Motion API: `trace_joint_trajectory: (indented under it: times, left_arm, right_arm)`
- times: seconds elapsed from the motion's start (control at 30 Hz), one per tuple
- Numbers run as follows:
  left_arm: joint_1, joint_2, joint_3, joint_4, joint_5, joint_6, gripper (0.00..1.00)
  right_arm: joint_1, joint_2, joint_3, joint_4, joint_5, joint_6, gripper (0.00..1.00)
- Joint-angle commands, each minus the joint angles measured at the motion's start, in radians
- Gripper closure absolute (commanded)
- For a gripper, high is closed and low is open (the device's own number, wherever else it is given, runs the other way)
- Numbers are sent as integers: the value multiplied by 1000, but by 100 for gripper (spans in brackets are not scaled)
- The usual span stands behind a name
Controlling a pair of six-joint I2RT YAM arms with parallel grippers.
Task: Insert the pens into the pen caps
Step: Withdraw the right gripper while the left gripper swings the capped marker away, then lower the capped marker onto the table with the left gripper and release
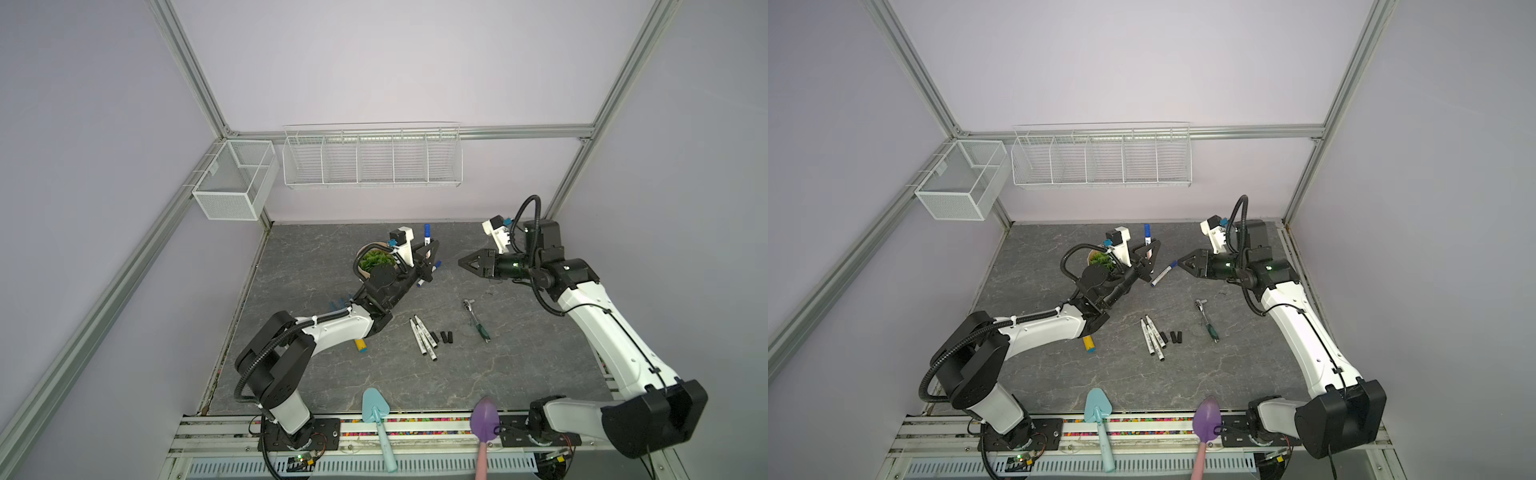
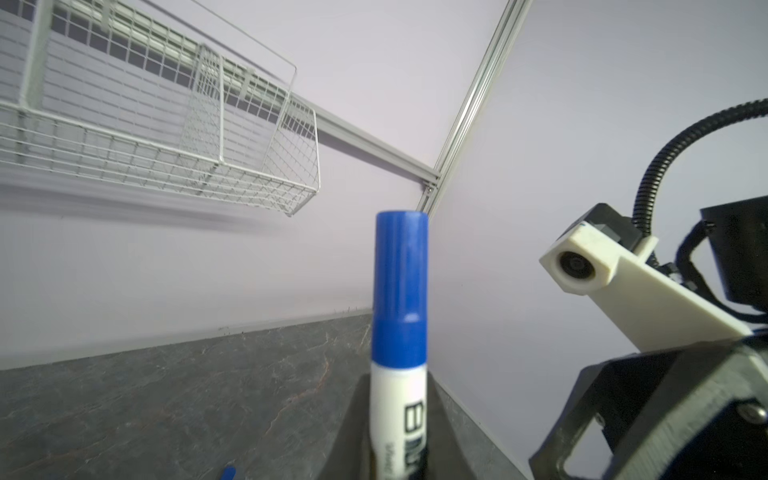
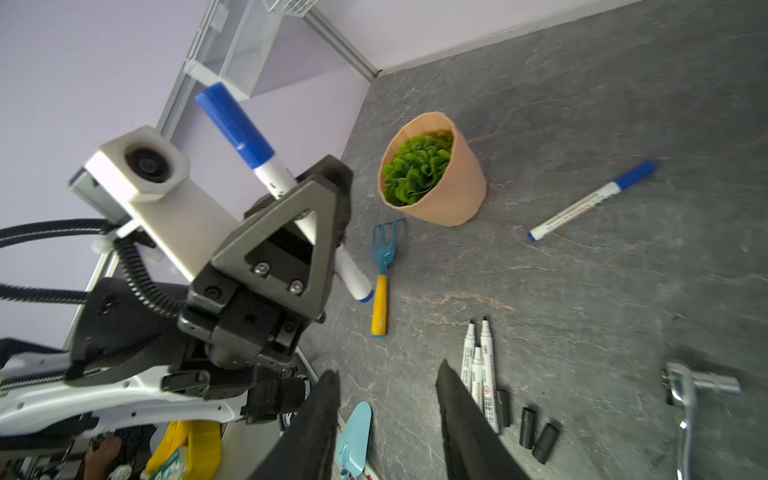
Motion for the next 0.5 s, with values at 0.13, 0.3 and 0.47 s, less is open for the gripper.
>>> trace_joint_trajectory:
  times: [0.13,0.3,0.47]
  left_arm:
    - [-9,170,254,-561,57,88,100]
    - [-23,341,396,-715,26,183,100]
    - [-25,454,489,-780,11,219,100]
  right_arm:
    - [-68,6,-53,-70,96,50,58]
    - [-67,27,-58,-107,116,40,59]
    - [-68,24,-64,-104,111,33,60]
